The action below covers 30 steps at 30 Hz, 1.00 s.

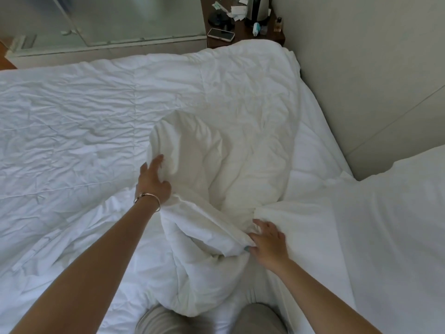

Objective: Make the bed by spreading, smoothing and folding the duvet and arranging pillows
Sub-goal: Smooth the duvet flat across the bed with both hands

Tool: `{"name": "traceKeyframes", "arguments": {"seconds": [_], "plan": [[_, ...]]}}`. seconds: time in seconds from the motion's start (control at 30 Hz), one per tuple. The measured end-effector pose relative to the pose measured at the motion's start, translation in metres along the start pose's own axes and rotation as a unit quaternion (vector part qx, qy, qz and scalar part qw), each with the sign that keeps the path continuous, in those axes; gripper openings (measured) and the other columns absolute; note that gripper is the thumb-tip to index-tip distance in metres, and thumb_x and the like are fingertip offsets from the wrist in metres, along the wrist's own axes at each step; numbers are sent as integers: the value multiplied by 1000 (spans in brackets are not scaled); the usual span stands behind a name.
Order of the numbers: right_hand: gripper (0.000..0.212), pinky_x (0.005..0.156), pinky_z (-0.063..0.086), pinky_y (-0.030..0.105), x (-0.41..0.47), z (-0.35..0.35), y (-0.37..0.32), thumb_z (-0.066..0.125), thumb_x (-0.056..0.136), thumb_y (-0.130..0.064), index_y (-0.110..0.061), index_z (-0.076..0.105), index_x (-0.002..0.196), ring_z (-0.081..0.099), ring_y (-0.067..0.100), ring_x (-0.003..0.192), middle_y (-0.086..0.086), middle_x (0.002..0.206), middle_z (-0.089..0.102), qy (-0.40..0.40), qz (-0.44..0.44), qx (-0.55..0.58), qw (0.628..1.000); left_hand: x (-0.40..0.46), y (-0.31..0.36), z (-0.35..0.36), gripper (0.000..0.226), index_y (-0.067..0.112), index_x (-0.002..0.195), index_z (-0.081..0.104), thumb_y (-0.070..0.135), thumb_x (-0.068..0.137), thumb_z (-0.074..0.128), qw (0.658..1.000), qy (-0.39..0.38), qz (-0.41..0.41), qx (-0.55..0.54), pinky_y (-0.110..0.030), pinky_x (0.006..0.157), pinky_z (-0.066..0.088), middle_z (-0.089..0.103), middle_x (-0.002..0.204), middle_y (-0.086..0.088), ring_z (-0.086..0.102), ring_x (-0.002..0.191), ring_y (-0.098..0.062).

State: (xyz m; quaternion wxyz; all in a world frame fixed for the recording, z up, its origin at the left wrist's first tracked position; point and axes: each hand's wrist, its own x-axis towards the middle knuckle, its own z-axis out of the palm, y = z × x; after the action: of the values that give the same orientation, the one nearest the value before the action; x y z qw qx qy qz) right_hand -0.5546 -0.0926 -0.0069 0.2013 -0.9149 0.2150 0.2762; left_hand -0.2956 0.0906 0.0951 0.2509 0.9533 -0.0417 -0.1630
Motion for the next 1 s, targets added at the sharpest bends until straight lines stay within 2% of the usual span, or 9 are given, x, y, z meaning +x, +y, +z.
{"name": "traceKeyframes", "arguments": {"seconds": [0.17, 0.23, 0.33, 0.43, 0.57, 0.67, 0.73, 0.87, 1.0], "plan": [[41, 97, 36, 25, 15, -69, -77, 57, 92, -5, -10, 53, 132, 48, 25, 126, 7, 130, 55, 36, -45, 358, 932, 11, -15, -49, 66, 27, 137, 49, 3, 76, 56, 994, 93, 30, -45, -39, 103, 39, 46, 136, -15, 49, 120, -37], [27, 84, 37, 26, -6, -131, -97, 56, 88, -5, -26, 62, 103, 52, 21, 107, -6, 101, 58, 90, -167, 325, 927, 18, -11, -73, 62, 21, 133, 54, 14, 72, 59, 991, 107, 35, -78, -35, 104, 36, 53, 132, -16, 49, 121, -35], [29, 67, 35, 28, -75, -211, -80, 56, 80, -24, -40, 37, 65, 44, 10, 77, -14, 70, 44, 183, -277, 216, 918, 20, 18, -84, 62, 15, 130, 58, 24, 69, 60, 986, 80, 46, -136, -32, 103, 35, 57, 132, -11, 49, 124, -30], [23, 63, 38, 31, -145, -222, -6, 52, 85, -44, -30, 54, 68, 50, 9, 74, -9, 72, 52, 214, -117, 128, 961, 1, 75, -45, 54, 15, 134, 54, 6, 81, 58, 972, 22, 83, -220, -24, 103, 37, 52, 136, -8, 47, 127, -25], [76, 90, 44, 34, -186, -154, 102, 14, 84, -76, -24, 60, 115, 58, 21, 110, -1, 115, 62, 28, 282, 5, 959, -71, 161, 52, 75, 20, 147, 33, 17, 74, 51, 914, -217, 230, -255, -21, 109, 26, 31, 152, -4, 28, 141, -20], [45, 113, 25, 32, -178, -120, 110, 30, 91, -48, -36, 48, 131, 45, 10, 127, -13, 131, 53, 36, 250, -58, 966, -122, 191, 131, 73, 25, 152, 20, 11, 89, 55, 840, -416, 247, -246, -31, 113, 27, 10, 159, 11, 20, 146, -20], [33, 118, 9, 37, -167, -127, 90, 48, 90, -40, -42, 48, 123, 47, 6, 123, -21, 122, 55, 89, 196, 47, 975, -141, 196, 169, 74, 27, 153, 9, 18, 94, 53, 823, -472, 193, -249, -29, 116, 22, 5, 159, 15, 13, 146, -11], [77, 92, 41, 33, -154, -132, 59, 53, 76, -74, -37, 26, 138, 55, 14, 113, -20, 121, 49, -3, 158, 82, 984, -140, 193, 193, 74, 25, 153, 1, 15, 97, 48, 854, -404, 139, -297, -20, 113, 21, 6, 160, 8, 13, 146, -11], [50, 83, 48, 28, -195, -122, 99, 35, 92, -64, -31, 49, 127, 62, 19, 106, -7, 111, 64, 92, 239, -93, 962, -127, 211, 183, 75, 30, 153, 9, -5, 91, 35, 873, -320, 169, -328, -23, 104, 37, 16, 155, -15, 28, 140, -30]]}}
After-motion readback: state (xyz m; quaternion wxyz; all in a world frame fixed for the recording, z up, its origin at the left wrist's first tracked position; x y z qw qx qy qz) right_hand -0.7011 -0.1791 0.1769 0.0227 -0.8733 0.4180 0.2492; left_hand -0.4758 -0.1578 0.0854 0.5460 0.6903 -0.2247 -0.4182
